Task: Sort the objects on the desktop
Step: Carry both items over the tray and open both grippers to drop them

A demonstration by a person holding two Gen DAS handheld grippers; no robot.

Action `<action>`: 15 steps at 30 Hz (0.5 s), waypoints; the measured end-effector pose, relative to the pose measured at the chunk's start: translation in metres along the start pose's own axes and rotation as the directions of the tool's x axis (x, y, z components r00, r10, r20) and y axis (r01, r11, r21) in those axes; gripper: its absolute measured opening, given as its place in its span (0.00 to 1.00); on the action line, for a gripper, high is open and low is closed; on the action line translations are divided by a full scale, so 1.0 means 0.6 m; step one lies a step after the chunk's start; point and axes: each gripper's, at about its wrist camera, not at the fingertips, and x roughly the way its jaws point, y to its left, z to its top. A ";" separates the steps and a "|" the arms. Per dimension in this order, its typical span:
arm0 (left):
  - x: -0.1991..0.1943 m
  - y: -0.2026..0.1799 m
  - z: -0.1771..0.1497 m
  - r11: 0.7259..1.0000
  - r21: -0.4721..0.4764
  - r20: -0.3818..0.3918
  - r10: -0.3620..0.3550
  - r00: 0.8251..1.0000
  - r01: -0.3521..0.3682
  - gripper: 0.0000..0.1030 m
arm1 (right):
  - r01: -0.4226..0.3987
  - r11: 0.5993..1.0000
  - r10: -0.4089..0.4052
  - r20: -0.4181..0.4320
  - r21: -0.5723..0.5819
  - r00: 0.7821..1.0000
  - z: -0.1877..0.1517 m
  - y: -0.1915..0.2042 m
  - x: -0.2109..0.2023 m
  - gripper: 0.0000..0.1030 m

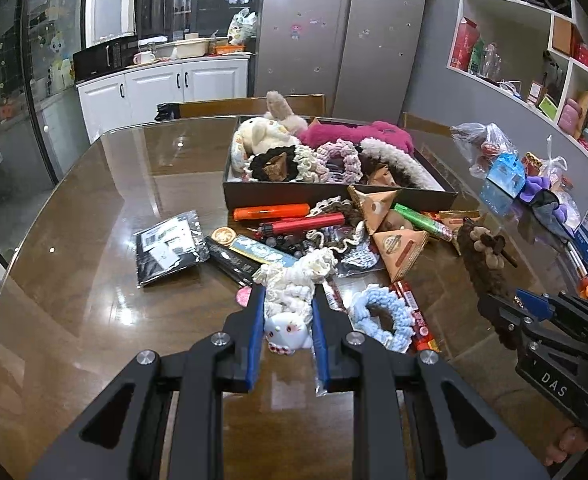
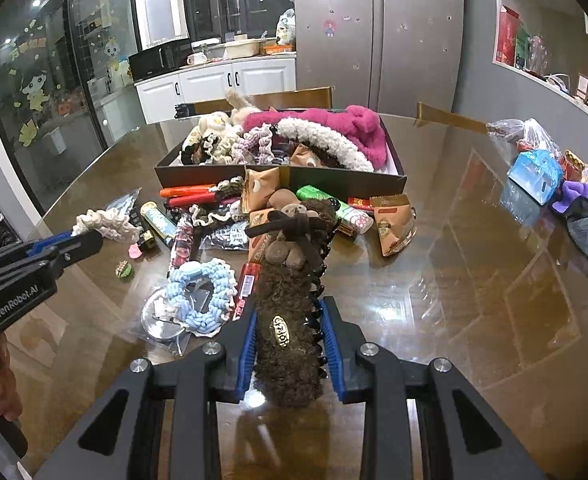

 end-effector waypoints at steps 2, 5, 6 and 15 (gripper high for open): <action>0.008 -0.003 0.007 1.000 0.001 0.001 -0.010 1.000 0.010 0.21 | 0.001 1.000 -0.001 0.007 -0.002 1.000 0.004 -0.001 -0.001 0.29; 0.026 -0.009 0.029 1.000 0.003 -0.002 -0.022 1.000 0.022 0.21 | -0.004 1.000 0.004 0.013 -0.002 1.000 0.017 -0.005 0.005 0.29; 0.031 -0.013 0.037 1.000 0.010 -0.002 -0.020 1.000 0.020 0.21 | -0.005 1.000 0.005 0.020 -0.006 1.000 0.026 -0.006 0.007 0.29; 0.089 -0.045 0.120 0.997 0.055 0.005 -0.049 0.999 0.049 0.22 | -0.004 1.000 0.005 0.051 -0.022 0.999 0.108 -0.013 0.048 0.29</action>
